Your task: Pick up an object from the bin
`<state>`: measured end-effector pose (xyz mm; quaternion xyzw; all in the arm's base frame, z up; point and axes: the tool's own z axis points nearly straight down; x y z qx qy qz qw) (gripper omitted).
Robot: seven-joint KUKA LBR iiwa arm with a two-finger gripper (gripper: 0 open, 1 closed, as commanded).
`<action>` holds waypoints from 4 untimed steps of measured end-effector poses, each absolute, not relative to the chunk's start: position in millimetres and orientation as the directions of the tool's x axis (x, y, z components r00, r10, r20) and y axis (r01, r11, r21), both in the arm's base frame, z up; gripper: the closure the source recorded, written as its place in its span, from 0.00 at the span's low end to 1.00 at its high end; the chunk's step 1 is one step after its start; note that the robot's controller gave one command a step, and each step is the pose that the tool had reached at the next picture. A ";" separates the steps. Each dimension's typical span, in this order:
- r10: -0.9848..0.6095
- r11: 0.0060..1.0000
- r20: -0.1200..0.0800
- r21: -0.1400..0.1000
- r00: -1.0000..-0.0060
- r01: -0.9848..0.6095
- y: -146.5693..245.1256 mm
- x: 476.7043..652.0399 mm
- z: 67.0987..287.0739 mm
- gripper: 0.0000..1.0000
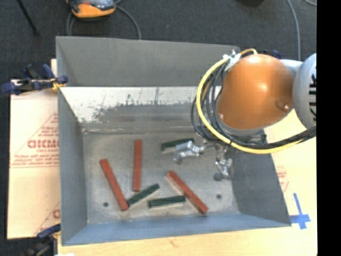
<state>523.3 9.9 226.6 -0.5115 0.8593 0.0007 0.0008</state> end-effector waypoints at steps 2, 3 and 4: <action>-0.870 0.493 -0.004 -0.004 -0.493 -0.870 37.0 483.5 123.3 0.00; -0.778 0.629 -0.003 -0.001 -0.629 -0.778 58.1 475.6 71.3 1.00; -0.778 0.628 -0.003 -0.001 -0.628 -0.778 58.1 475.6 71.2 1.00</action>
Offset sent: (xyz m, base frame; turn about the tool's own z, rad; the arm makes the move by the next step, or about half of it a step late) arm -0.0453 0.0326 -0.1111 0.0230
